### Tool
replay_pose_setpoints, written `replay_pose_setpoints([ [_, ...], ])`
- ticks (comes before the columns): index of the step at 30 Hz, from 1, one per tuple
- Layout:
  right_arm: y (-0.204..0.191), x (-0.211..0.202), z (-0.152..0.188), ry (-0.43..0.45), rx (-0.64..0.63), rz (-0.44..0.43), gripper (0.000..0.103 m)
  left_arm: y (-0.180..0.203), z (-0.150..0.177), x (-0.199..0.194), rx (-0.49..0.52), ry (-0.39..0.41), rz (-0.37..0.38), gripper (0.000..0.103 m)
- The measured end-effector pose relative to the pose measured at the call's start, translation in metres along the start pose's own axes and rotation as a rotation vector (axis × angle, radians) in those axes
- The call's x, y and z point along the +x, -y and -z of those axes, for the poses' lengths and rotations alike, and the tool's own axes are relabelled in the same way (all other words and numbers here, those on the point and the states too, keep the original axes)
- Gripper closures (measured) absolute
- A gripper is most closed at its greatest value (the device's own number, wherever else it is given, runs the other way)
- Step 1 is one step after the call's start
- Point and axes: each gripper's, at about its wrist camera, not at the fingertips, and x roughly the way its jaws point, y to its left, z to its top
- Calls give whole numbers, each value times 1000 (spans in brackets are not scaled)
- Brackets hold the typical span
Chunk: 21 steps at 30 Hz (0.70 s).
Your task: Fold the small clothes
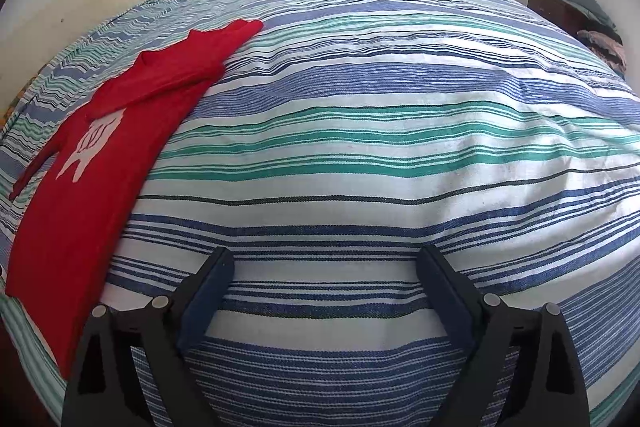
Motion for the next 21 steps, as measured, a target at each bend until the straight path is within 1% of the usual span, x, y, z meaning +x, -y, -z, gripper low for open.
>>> replay_pose_setpoints([
  [21, -3, 3, -1, -2, -14, 9, 9, -2, -1, 2, -11, -7, 6, 9],
])
